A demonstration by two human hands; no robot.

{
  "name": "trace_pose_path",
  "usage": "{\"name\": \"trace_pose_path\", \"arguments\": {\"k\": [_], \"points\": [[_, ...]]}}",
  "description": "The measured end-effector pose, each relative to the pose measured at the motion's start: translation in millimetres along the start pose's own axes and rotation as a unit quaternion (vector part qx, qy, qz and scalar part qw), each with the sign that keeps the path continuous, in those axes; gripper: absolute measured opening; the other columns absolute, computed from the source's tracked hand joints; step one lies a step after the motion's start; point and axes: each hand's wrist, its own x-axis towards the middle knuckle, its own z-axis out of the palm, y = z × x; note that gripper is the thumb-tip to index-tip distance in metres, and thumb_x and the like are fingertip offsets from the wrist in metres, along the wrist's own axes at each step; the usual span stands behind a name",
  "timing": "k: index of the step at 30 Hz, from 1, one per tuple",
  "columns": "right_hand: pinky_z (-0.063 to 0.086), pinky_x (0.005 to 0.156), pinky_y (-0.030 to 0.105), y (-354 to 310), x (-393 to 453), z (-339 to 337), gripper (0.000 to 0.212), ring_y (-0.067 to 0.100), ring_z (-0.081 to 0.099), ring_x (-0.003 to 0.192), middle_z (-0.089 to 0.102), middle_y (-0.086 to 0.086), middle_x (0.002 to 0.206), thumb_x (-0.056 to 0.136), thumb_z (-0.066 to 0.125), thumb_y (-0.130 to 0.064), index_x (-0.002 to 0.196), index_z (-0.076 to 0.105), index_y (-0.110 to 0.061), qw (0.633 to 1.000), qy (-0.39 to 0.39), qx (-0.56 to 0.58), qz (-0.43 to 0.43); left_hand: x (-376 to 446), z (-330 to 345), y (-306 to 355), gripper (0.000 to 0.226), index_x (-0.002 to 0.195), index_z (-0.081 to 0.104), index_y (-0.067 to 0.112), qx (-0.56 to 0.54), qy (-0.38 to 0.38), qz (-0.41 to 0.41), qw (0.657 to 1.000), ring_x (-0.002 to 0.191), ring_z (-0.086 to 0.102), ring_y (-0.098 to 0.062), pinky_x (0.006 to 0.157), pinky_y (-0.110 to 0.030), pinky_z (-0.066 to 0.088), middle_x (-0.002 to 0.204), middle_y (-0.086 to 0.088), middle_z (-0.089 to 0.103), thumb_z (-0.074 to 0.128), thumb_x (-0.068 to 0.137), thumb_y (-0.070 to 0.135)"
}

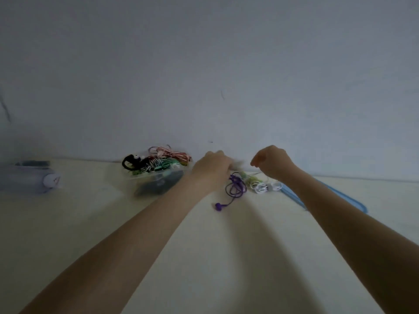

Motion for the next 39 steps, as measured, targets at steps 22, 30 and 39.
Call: {"name": "trace_pose_path", "arguments": {"k": [22, 30, 39], "points": [[0.033, 0.060, 0.019, 66.6, -46.1, 10.0, 0.013, 0.017, 0.052, 0.082, 0.069, 0.010, 0.091, 0.078, 0.061, -0.005, 0.090, 0.067, -0.004, 0.994, -0.010, 0.023, -0.103, 0.1, 59.0, 66.9, 0.040, 0.126, 0.045, 0.010, -0.061, -0.019, 0.084, 0.994, 0.117, 0.047, -0.028, 0.091, -0.033, 0.037, 0.125, -0.009, 0.052, 0.052, 0.088, 0.015], [0.038, 0.072, 0.027, 71.3, -59.4, 17.9, 0.022, 0.022, 0.054, 0.090, 0.065, 0.010, 0.099, 0.089, 0.055, -0.020, 0.108, 0.062, -0.010, 0.999, -0.011, 0.000, -0.052, -2.9, 56.4, 62.8, 0.036, 0.116, 0.060, 0.010, -0.222, 0.010, 0.051, 0.974, 0.088, 0.056, -0.016, 0.075, -0.018, 0.043, 0.102, -0.004, 0.058, 0.066, 0.081, 0.009], [0.030, 0.087, 0.036, 66.9, -67.8, 39.6, 0.030, 0.027, 0.045, 0.105, 0.056, 0.010, 0.108, 0.098, 0.034, -0.018, 0.104, 0.063, -0.008, 0.991, 0.057, -0.108, -0.047, -15.4, 48.9, 27.7, 0.021, 0.104, 0.069, 0.009, -0.114, 0.011, 0.059, 0.992, 0.094, 0.060, -0.024, 0.080, -0.032, 0.045, 0.100, -0.010, 0.068, 0.053, 0.092, 0.017]]}}
